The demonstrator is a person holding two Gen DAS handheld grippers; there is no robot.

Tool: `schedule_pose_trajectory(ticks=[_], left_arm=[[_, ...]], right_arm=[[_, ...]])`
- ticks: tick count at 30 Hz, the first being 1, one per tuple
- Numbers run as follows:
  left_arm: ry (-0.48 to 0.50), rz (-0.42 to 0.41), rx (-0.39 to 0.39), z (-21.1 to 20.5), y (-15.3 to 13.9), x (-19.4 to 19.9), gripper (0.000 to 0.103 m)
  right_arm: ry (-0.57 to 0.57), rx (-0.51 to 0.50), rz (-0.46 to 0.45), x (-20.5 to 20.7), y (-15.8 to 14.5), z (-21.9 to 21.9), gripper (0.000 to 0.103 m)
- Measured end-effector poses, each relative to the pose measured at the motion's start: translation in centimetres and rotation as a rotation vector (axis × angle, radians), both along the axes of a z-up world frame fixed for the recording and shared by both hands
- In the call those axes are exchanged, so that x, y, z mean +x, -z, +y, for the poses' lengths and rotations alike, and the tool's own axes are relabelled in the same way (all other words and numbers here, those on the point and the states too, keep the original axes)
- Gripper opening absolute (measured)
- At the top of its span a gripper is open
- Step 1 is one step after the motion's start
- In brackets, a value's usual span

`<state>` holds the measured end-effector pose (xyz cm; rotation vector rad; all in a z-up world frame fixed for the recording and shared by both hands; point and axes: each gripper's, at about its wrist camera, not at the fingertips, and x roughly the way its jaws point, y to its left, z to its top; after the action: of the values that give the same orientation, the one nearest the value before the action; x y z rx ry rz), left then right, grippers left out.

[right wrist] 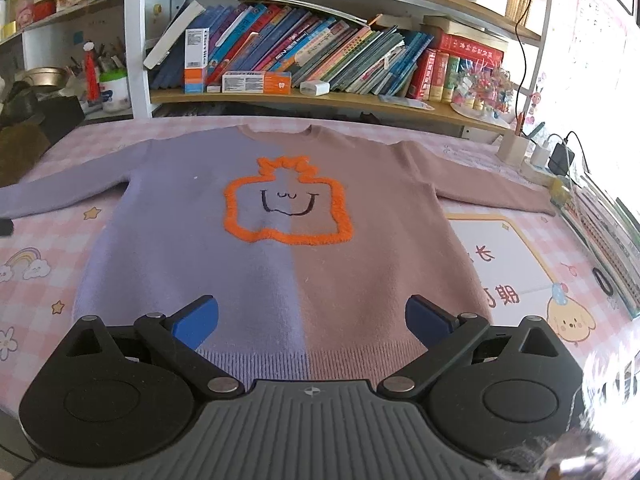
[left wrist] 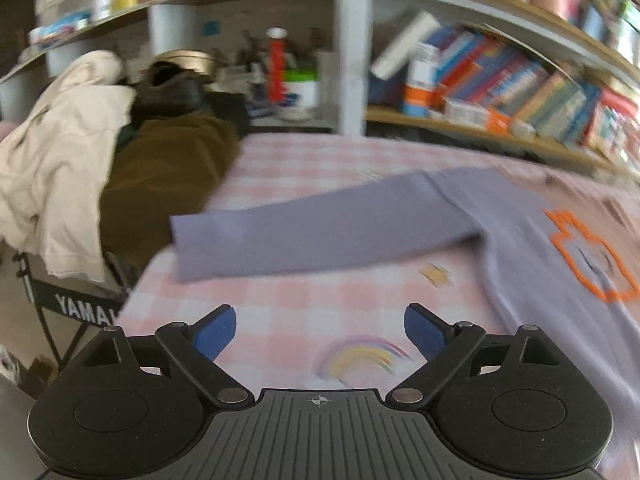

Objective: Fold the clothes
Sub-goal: 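Open both grippers and pull back from the flattened sweater, then grasp the lavender sleeve cuff with the left gripper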

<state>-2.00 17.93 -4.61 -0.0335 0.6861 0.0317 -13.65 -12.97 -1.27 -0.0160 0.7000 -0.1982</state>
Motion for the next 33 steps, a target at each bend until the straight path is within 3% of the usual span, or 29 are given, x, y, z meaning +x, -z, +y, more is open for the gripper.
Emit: schedule_pose_trajectory(ticks=[12,15,17,24,27,29,33], left_arm=[[-0.250,0.015,-0.160,6.0,1.9,5.3,0.090],[-0.277,0.023,-0.230,6.6,2.5,6.1,0.083],[-0.300,0.023,-0.287,7.0,2.9,6.5,0.073],[-0.320,-0.026,-0.381,7.3,3.4,7.6,0.068],[-0.311,-0.038,-0.419,7.1,3.6,8.0,0.058],[-0.310,-0.038,-0.427,7.0,3.6,8.2,0.050],[-0.342,-0.050,-0.384,7.5,3.0,8.1,0.047]], right_arm=[[0.060,-0.031,0.004,0.3,-0.4,-0.8,0.101],[0.081,-0.040,0.007,0.2,-0.5,-1.1,0.101],[0.095,-0.046,0.009,0.1,-0.6,-1.3,0.101],[0.136,-0.060,0.019,-0.2,-0.7,-2.0,0.101],[0.138,-0.062,0.021,-0.1,-0.7,-2.0,0.101],[0.138,-0.063,0.022,0.0,-0.7,-2.0,0.101],[0.140,-0.064,0.023,0.2,-0.7,-2.1,0.101]])
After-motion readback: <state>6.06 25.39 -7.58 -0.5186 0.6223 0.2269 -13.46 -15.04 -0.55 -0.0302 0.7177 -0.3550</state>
